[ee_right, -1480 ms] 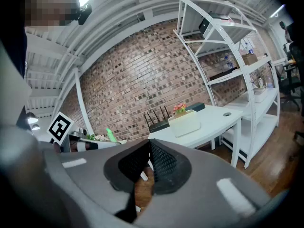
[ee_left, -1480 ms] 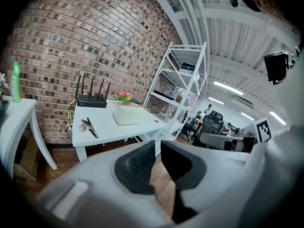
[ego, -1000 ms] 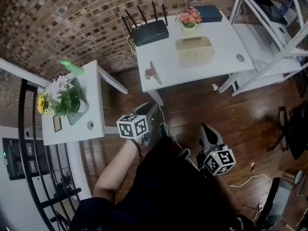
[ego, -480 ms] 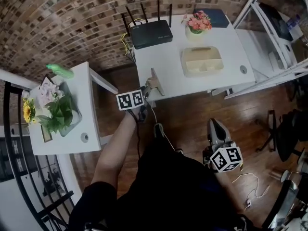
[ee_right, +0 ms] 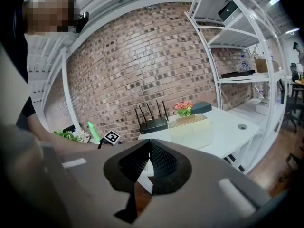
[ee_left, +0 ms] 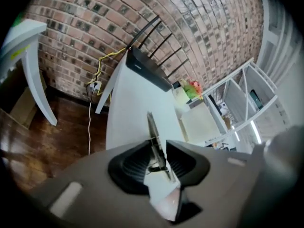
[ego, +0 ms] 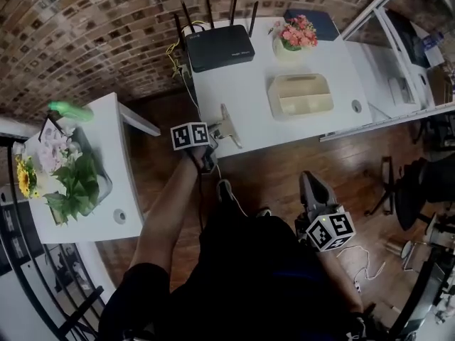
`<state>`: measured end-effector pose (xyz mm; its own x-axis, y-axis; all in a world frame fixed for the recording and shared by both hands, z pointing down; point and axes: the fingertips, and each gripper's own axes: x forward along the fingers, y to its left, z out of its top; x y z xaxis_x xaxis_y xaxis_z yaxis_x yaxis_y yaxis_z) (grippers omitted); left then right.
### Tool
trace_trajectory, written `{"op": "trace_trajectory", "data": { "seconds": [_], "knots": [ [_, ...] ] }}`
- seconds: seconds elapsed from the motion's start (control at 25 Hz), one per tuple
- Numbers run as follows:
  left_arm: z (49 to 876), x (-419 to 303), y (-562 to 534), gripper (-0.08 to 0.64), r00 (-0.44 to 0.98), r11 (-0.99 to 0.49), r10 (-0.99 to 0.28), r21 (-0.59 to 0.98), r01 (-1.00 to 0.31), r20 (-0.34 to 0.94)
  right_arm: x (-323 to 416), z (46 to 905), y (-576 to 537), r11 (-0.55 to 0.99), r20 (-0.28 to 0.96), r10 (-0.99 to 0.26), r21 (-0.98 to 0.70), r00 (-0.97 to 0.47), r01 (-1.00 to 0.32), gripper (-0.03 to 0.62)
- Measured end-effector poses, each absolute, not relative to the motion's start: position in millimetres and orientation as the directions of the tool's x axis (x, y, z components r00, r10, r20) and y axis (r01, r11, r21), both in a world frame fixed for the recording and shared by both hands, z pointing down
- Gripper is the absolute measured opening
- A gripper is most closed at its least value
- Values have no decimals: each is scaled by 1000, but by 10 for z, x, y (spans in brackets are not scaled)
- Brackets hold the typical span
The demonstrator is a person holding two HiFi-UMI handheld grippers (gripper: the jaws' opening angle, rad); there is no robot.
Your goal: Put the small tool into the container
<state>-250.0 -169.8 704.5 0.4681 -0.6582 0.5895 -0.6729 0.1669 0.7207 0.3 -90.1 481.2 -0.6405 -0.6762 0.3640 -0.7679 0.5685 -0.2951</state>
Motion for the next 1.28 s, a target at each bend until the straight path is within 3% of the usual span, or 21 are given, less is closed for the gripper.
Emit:
{"op": "trace_trajectory", "data": {
  "seconds": [0.2,0.64,1.04,1.28],
  "knots": [
    [7072,-2394,-1738,65,545,155,-619,767,-622,566,-111,4851,-989,578,372,-663,-298,-649,-760,11],
    [6573,-2361,-1823,32,439,45,-676,628,-777,592,51,4859,-1249,592,314,-650,-362,-692,-720,12],
    [5385,-1971,-2124,31,327,-98,-825,454,-885,461,519,4826,-1481,576,265,-665,-412,-698,-706,11],
    [4598,-1368,-2414,31,372,-252,-869,355,-900,326,715,4801,-1543,572,249,-675,-417,-694,-706,11]
  ]
}}
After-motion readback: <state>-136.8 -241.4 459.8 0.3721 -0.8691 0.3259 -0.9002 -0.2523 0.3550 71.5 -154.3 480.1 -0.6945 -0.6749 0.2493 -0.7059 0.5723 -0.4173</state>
